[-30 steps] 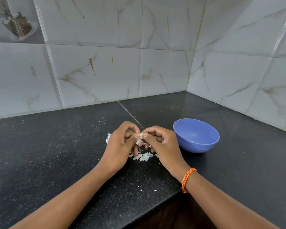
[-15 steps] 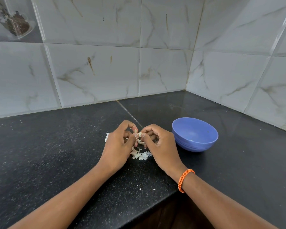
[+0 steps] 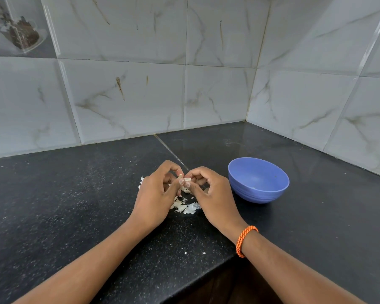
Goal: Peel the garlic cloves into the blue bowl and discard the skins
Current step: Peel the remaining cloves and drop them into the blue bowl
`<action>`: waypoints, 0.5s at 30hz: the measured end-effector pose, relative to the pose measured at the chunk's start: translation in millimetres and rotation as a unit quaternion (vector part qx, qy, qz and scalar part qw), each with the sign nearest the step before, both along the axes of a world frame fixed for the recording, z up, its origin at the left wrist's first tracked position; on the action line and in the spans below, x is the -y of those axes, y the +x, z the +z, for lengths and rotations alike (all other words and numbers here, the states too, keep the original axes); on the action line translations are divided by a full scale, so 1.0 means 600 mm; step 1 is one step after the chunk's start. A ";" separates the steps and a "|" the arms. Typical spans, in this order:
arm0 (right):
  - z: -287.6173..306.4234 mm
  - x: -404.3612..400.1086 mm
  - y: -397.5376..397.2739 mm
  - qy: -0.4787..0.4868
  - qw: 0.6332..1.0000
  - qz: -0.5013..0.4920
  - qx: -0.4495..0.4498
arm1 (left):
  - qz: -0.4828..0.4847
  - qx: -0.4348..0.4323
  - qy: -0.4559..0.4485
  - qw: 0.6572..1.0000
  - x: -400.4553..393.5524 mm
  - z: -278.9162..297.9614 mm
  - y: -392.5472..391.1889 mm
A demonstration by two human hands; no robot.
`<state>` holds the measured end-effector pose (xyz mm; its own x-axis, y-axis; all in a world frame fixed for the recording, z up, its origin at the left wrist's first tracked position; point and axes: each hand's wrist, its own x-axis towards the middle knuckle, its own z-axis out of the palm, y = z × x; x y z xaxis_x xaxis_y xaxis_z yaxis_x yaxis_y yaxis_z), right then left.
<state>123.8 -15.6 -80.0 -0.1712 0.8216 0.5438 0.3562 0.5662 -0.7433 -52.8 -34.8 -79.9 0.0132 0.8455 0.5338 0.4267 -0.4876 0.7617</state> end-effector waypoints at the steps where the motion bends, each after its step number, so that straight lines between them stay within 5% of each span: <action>1: -0.001 0.000 0.000 0.003 1.000 -0.010 -0.001 | 0.009 -0.001 0.000 1.000 -0.001 -0.001 -0.001; 15: -0.010 -0.009 0.005 0.002 0.996 -0.074 0.044 | 0.082 -0.010 -0.018 0.996 -0.006 0.003 -0.014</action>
<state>126.6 -10.2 -86.0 -0.0954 0.8390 0.5356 0.4997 0.5058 -0.7032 -61.3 -31.2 -77.9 -0.1163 0.8559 0.5039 0.5127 -0.3828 0.7685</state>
